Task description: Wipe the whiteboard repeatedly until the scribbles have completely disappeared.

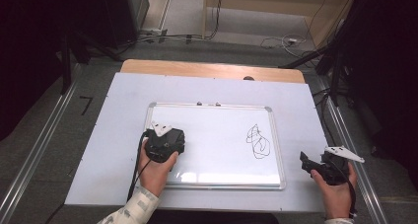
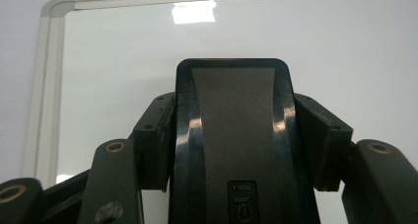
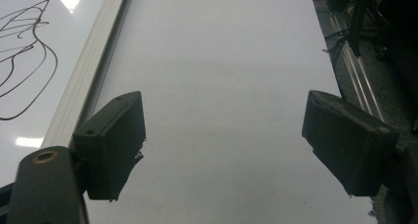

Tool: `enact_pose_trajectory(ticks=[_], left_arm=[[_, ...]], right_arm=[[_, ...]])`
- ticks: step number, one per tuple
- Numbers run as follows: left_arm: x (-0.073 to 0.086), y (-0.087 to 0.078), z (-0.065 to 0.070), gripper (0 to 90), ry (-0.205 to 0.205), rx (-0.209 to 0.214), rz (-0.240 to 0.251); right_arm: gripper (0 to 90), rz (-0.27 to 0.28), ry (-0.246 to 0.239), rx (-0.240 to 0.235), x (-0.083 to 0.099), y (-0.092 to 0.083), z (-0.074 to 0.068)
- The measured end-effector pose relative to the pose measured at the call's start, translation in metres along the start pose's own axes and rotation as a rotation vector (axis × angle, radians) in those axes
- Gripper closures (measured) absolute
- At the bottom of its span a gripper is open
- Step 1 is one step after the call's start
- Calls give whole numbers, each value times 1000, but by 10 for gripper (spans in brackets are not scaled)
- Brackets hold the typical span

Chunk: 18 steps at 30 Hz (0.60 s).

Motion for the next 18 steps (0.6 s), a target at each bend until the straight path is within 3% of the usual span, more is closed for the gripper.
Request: enact_pose_trajectory(ticks=[11,18], left_arm=[[-7,25,27,405,59,48,-43],[-10,37,37,405,77,75,-63]], right_arm=[[155,-7,0,-2,1,0,0],[155,-9,0,-2,1,0,0]])
Point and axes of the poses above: each handheld gripper's, and its own axes: y roughly forward along the jaws, x roughly out of its underside, z roughly to its right, the point moved 7 cm from there along y, roughly forward along the jaws, and after that the axes turned 15 degrees about x, right-handed, at the moved point
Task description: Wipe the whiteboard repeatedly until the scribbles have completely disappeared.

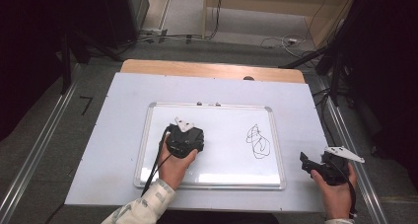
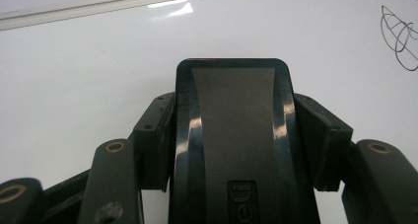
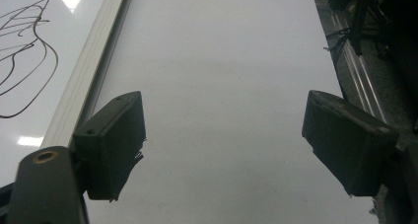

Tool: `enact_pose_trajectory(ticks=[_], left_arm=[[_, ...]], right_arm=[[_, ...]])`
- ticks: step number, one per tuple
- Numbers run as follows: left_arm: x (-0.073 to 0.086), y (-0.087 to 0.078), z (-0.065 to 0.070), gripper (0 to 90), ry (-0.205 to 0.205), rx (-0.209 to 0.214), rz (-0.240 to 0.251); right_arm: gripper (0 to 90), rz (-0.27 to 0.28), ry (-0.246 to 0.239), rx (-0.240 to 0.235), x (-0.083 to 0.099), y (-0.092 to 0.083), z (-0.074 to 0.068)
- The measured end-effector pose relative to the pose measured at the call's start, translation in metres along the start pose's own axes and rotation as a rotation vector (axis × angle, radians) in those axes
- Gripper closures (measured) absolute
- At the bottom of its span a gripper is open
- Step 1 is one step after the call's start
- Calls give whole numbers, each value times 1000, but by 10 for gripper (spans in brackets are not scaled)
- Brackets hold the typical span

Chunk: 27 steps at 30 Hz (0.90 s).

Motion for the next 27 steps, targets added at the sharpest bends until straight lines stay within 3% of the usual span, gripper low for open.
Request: enact_pose_trajectory(ticks=[7,27], left_arm=[[-4,10,6,405,-2,20,-5],[-10,32,21,405,57,55,-34]], right_arm=[[155,1,1,1,0,0,0],[155,2,-2,2,0,0,0]])
Point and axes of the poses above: each handheld gripper's, and its own axes: y roughly forward along the jaws, x roughly out of its underside, z roughly to its right, the point moved 7 cm from there along y, roughly forward along the jaws, and after that the axes turned 15 degrees about x, right-handed, at the moved point
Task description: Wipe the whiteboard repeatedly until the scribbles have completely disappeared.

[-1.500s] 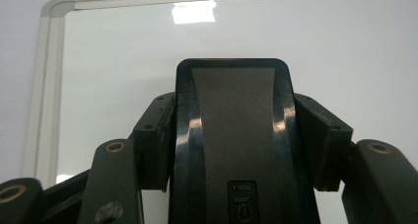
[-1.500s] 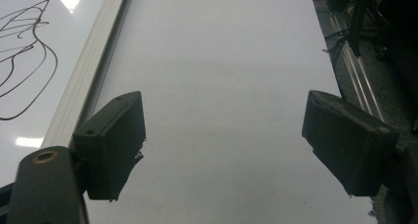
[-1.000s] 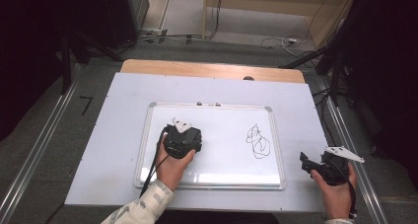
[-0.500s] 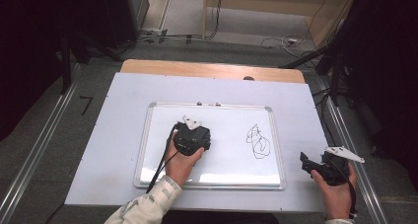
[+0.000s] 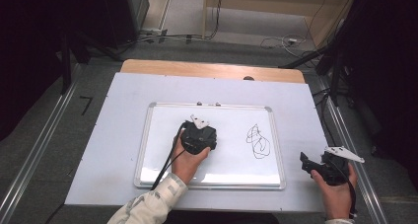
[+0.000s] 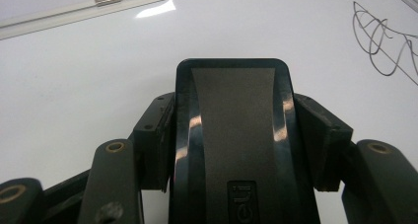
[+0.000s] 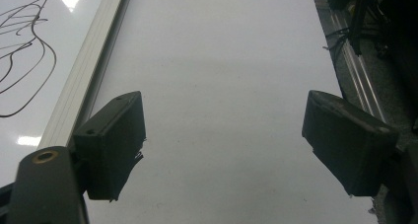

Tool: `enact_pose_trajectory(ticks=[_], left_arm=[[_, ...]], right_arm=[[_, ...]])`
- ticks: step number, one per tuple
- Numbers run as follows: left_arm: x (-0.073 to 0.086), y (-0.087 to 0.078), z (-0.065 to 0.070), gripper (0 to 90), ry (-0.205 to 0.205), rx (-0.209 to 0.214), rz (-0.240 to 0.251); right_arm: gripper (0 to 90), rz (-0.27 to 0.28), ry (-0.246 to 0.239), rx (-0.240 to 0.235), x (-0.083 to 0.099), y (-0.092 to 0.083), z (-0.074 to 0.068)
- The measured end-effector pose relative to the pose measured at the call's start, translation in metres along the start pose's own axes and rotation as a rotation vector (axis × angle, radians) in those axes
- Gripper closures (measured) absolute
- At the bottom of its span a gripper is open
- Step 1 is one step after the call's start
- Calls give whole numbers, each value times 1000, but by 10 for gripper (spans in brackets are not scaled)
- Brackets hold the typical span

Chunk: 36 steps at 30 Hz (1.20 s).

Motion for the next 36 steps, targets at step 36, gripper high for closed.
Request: enact_pose_trajectory(ticks=[36], left_arm=[[-12,36,28,405,68,61,-47]], right_arm=[[155,0,0,-6,0,0,0]])
Point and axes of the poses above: each handheld gripper's, and its own axes: y roughly forward along the jaws, x roughly out of its underside, z roughly to its right, the point moved 7 cm from there along y, roughly forward along the jaws, and after that the axes turned 15 degrees about x, right-handed, at the moved point
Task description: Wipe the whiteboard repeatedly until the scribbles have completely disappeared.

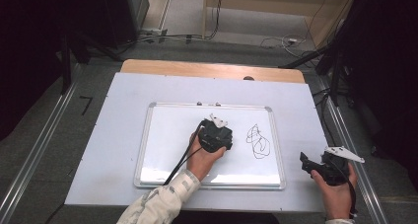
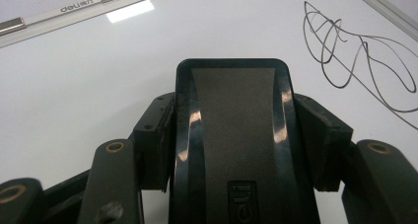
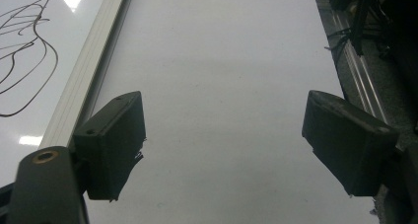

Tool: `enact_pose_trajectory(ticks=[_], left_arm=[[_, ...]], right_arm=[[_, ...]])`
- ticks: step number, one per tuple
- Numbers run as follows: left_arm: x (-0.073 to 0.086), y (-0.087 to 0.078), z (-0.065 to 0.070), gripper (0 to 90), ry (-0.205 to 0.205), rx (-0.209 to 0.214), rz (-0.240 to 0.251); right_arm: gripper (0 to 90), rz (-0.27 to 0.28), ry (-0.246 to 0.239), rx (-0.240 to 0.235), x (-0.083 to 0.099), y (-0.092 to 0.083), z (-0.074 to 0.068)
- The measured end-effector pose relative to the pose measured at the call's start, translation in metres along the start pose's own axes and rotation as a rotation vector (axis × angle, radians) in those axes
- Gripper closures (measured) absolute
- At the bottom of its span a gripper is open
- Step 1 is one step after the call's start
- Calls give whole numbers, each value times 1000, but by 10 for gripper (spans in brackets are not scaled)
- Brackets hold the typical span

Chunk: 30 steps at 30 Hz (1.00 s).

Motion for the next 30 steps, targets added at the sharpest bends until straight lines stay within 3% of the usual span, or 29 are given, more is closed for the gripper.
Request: enact_pose_trajectory(ticks=[11,30], left_arm=[[-3,7,9,405,35,22,-19],[-5,23,17,405,48,29,-40]], right_arm=[[155,-2,1,-2,0,0,0],[154,-2,3,-5,0,0,0]])
Point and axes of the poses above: each handheld gripper's, and its own axes: y roughly forward along the jaws, x roughly out of its underside, z roughly to its right, the point moved 7 cm from there along y, roughly forward along the jaws, and after that the axes turned 15 degrees about x, right-handed, at the moved point
